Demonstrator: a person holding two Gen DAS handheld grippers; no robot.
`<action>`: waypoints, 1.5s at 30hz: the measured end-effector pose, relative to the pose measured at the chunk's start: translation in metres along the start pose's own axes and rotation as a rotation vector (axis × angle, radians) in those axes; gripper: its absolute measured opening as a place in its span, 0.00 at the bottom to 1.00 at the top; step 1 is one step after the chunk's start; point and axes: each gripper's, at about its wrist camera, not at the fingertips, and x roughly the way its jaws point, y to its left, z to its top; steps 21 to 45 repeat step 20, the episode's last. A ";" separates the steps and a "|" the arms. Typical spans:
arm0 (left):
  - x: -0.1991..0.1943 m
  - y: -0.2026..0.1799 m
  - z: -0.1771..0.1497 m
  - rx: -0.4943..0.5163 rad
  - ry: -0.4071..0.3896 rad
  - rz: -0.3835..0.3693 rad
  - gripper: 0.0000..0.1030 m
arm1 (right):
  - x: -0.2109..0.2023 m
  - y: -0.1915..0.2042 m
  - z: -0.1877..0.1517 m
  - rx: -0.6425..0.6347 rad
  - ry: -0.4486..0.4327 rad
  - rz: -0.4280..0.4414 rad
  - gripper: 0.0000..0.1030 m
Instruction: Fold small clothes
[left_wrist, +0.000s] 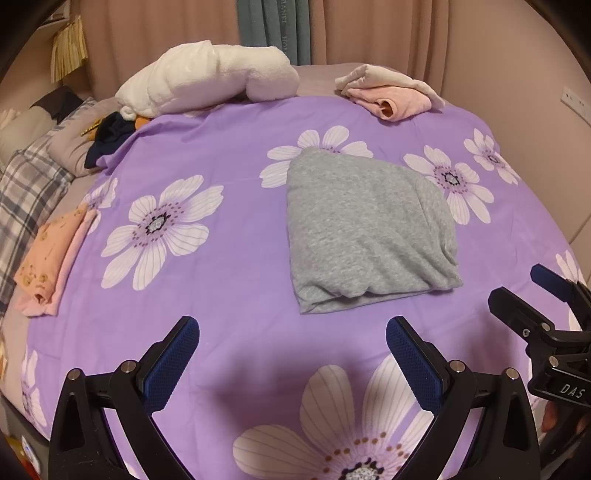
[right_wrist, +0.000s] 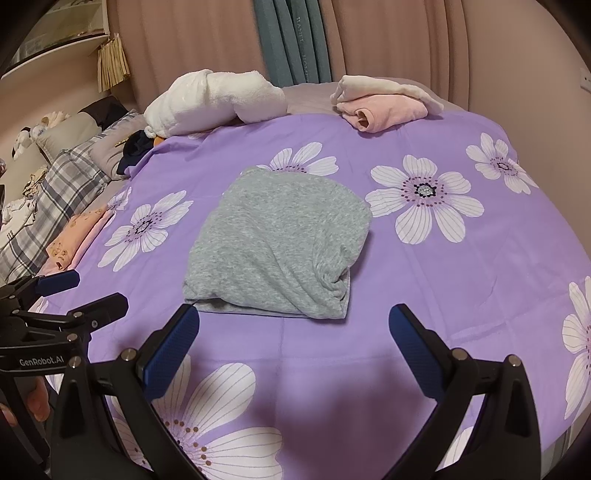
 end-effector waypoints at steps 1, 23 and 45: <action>0.000 0.000 0.000 -0.001 0.000 0.000 0.97 | 0.000 0.000 0.000 0.000 0.000 0.001 1.00; 0.000 -0.001 -0.001 0.001 0.000 0.003 0.97 | 0.003 0.000 -0.002 0.002 0.005 0.003 1.00; 0.000 -0.001 -0.001 0.001 0.000 0.003 0.97 | 0.003 0.000 -0.002 0.002 0.005 0.003 1.00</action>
